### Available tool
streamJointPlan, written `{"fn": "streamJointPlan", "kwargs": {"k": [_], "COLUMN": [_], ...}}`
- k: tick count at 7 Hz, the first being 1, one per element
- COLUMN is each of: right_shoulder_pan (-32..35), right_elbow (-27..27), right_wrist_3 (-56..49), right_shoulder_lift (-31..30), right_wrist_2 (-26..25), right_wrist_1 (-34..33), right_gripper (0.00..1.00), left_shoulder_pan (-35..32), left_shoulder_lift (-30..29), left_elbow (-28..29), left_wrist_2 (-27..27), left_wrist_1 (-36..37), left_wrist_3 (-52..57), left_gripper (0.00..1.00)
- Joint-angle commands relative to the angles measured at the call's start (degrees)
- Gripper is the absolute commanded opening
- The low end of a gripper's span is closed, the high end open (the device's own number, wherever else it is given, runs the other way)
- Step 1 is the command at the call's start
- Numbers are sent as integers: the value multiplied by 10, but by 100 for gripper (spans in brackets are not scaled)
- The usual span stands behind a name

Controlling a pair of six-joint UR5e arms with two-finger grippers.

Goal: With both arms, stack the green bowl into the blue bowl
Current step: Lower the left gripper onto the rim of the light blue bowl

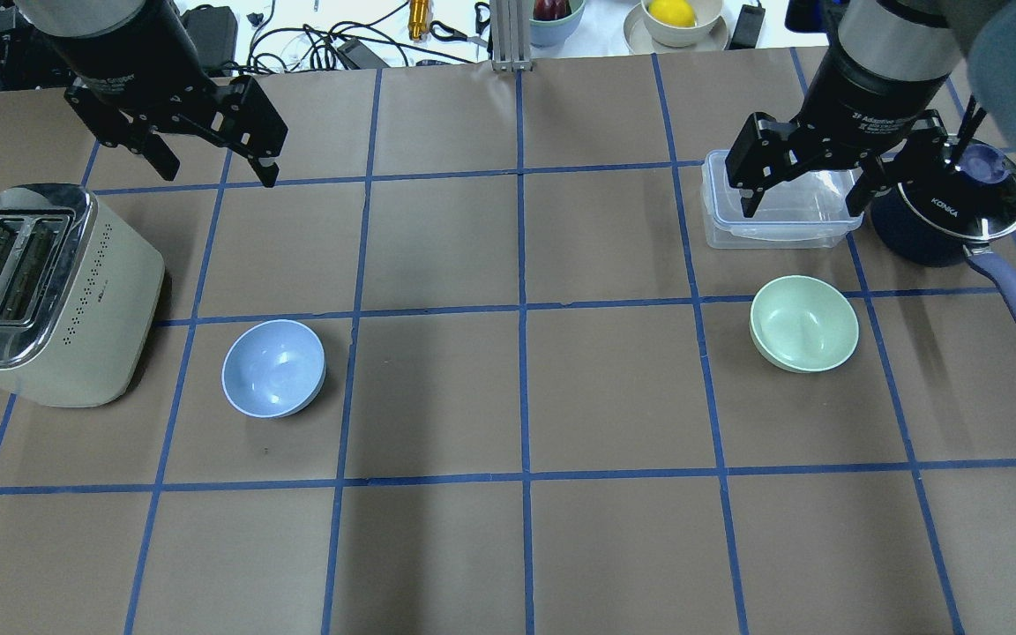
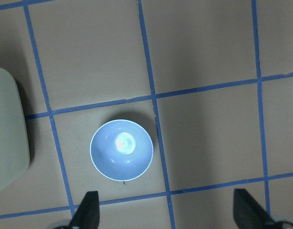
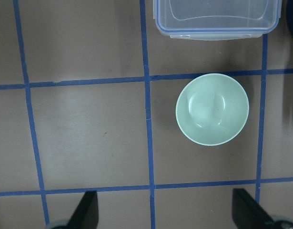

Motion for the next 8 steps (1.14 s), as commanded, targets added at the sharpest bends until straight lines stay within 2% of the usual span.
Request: {"fn": "streamJointPlan", "kwargs": {"k": [1,3,6,8], "right_shoulder_pan": [0,0,-3,-47], "right_elbow": [0,3,8,11], "right_wrist_3": [1,3,0,-61], "right_shoulder_lift": [-2,-2,3,9], "right_wrist_2": [0,0,-3,-9], "right_wrist_1": [0,0,1,-11], "right_gripper": [100,100,100,100], "left_shoulder_pan": [2,2,0,0], "left_shoulder_lift": [3,2,-16,-29], "left_elbow": [-48,-95,-300,-389], "left_wrist_2": [1,-1,-2,-3], "left_wrist_1": [60,69,257,371], "left_wrist_3": [-5,-5,-7,-9], "left_gripper": [100,100,100,100]}}
